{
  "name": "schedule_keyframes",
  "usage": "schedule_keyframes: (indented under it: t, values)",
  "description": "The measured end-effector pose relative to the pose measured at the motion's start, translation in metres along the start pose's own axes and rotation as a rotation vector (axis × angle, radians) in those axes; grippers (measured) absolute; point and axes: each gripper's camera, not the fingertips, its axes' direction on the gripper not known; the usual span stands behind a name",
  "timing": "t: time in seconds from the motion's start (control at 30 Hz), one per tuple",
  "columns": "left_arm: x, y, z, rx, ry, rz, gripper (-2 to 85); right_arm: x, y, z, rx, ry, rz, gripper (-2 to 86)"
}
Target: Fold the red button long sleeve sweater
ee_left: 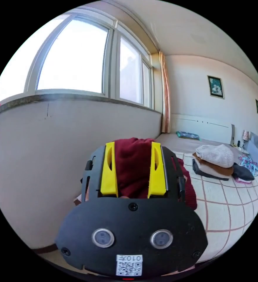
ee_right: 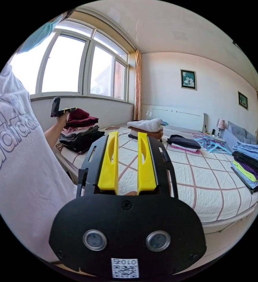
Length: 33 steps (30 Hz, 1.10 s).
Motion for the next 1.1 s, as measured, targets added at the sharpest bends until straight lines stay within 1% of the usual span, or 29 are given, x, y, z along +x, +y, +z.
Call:
schedule_keyframes:
  t: [0.03,0.07,0.13,0.2,0.27,0.33,0.37,0.43,0.5,0.6,0.7,0.77,0.8,0.83,0.87,0.9,0.93,0.97,1.0,1.03,1.07,1.1]
  values:
    - [-0.017,0.005,0.012,-0.055,0.115,-0.111,19.3,0.000,0.000,0.001,-0.005,-0.003,-0.001,10.9]
    - [-0.030,0.011,0.029,-0.123,0.271,-0.193,20.4,0.002,0.001,0.003,-0.016,-0.012,0.002,10.9]
    - [-0.029,0.014,0.045,-0.177,0.408,-0.181,21.4,0.005,0.002,0.006,-0.031,-0.032,0.011,10.9]
    - [-0.006,0.010,0.032,-0.156,0.332,-0.087,21.9,0.010,-0.001,0.008,-0.043,-0.046,0.016,10.7]
    - [0.026,0.002,0.013,-0.097,0.245,0.029,21.8,0.012,-0.004,0.008,-0.045,-0.035,0.010,10.6]
    - [0.044,-0.001,0.019,-0.134,0.155,0.070,21.1,0.014,-0.006,0.008,-0.043,-0.029,0.006,10.3]
    - [0.049,0.000,0.034,-0.189,0.123,0.058,20.1,0.016,-0.006,0.008,-0.046,-0.033,0.005,10.2]
    - [0.053,0.002,0.050,-0.232,0.111,0.031,18.2,0.019,-0.007,0.007,-0.052,-0.034,0.001,10.0]
    - [0.057,0.001,0.048,-0.235,0.111,-0.005,16.1,0.022,-0.008,0.005,-0.056,-0.009,-0.013,9.8]
    - [0.079,-0.008,0.018,-0.135,0.157,-0.020,12.8,0.030,-0.009,0.001,-0.058,0.021,-0.010,9.4]
    - [0.128,-0.026,-0.033,0.050,0.317,0.071,10.5,0.043,-0.010,0.000,-0.051,0.015,0.027,8.8]
    - [0.182,-0.031,-0.083,0.280,0.507,0.207,9.5,0.051,-0.013,0.000,-0.055,-0.007,0.053,8.4]
    - [0.196,-0.030,-0.093,0.332,0.567,0.239,9.2,0.054,-0.016,-0.001,-0.056,-0.021,0.060,8.4]
    - [0.225,-0.024,-0.109,0.419,0.693,0.298,8.9,0.055,-0.018,-0.001,-0.056,-0.024,0.058,8.4]
    - [0.257,-0.014,-0.120,0.478,0.798,0.350,8.6,0.057,-0.021,-0.002,-0.056,-0.021,0.050,8.5]
    - [0.274,-0.006,-0.125,0.498,0.836,0.372,8.5,0.057,-0.024,-0.004,-0.056,-0.008,0.040,8.6]
    - [0.308,0.013,-0.131,0.498,0.910,0.406,8.4,0.058,-0.025,-0.005,-0.056,-0.001,0.036,8.6]
    - [0.345,0.036,-0.134,0.433,1.016,0.463,8.5,0.060,-0.027,-0.008,-0.059,0.013,0.035,8.6]
    - [0.365,0.049,-0.135,0.379,1.073,0.511,8.5,0.063,-0.028,-0.011,-0.065,0.028,0.042,8.7]
    - [0.407,0.080,-0.135,0.245,1.172,0.627,8.7,0.065,-0.029,-0.013,-0.068,0.036,0.047,8.8]
    - [0.452,0.119,-0.133,0.062,1.248,0.757,8.8,0.071,-0.028,-0.016,-0.078,0.048,0.064,8.9]
    - [0.475,0.141,-0.132,-0.045,1.264,0.829,8.9,0.078,-0.028,-0.016,-0.102,0.047,0.088,9.1]
